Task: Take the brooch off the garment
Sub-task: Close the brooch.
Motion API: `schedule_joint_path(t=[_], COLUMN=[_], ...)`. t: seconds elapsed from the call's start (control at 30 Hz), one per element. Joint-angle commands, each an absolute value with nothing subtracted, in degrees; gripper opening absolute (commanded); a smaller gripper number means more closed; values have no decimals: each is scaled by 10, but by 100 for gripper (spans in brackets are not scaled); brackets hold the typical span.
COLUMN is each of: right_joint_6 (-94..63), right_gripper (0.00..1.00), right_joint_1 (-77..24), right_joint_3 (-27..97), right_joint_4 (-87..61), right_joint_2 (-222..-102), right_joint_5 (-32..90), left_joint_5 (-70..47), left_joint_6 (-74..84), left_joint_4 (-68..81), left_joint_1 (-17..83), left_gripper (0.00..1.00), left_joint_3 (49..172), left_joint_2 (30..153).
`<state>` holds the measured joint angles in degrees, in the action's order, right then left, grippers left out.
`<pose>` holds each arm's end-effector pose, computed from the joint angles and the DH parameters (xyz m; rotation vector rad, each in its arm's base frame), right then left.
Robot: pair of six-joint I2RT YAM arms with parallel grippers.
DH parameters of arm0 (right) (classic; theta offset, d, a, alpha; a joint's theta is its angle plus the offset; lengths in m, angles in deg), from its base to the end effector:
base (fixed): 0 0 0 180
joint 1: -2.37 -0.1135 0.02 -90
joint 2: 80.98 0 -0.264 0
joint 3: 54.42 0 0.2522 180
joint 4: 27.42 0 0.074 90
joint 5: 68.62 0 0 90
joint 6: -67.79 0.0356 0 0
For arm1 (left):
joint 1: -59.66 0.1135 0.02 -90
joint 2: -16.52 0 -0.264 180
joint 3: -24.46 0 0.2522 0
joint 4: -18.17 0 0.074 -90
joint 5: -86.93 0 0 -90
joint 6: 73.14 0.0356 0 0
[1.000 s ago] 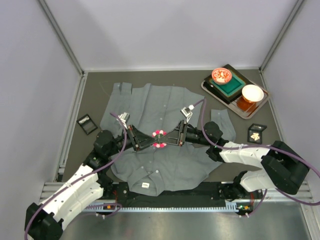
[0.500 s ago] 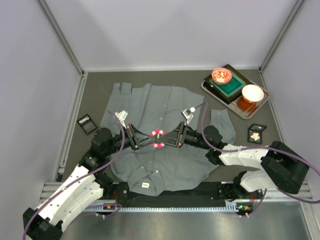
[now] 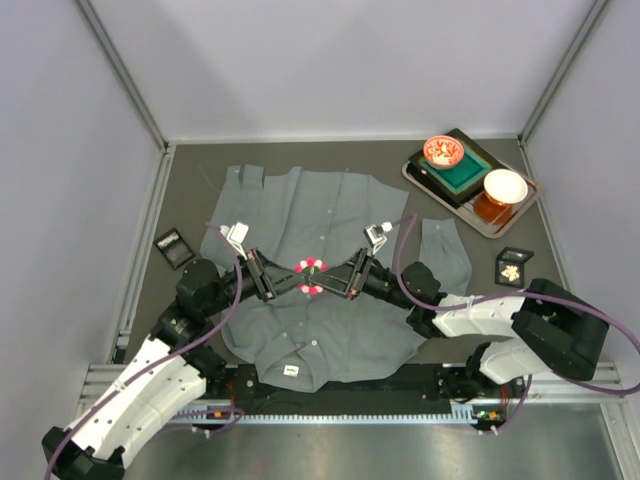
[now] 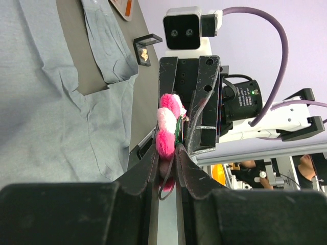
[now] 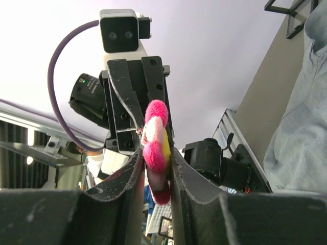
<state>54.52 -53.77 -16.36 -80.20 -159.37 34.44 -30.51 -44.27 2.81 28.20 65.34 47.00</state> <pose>0.1411 0.2247 0.2323 0.0654 1.7149 2.0164 0.1158 -0.0901 0.2838 -0.0743 1.9202 -1.5594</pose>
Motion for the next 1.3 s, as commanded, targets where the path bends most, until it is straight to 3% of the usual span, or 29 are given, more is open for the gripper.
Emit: schedule_joint_path(t=[0.0,0.67,1.03,1.27], right_joint_6=[532,494,484,482], right_gripper=[8,31,27,34], right_joint_1=[-545,-562,-563,-561], right_joint_3=[-168,-163,-132,-124], right_joint_4=[-850,-820,-761,-775], right_joint_2=[-1593,-1570,-1567,-1592], right_joint_5=[286,248,274,299], left_joint_5=[-290,-283,-292,-301], left_joint_6=[-436,-469,-464,-467], left_joint_4=[28,40,40,63], left_joint_1=[282,282,282,283], left_gripper=[0,0,0,0], left_joint_3=[677,662,666,659], left_joint_2=[458,455,462,466])
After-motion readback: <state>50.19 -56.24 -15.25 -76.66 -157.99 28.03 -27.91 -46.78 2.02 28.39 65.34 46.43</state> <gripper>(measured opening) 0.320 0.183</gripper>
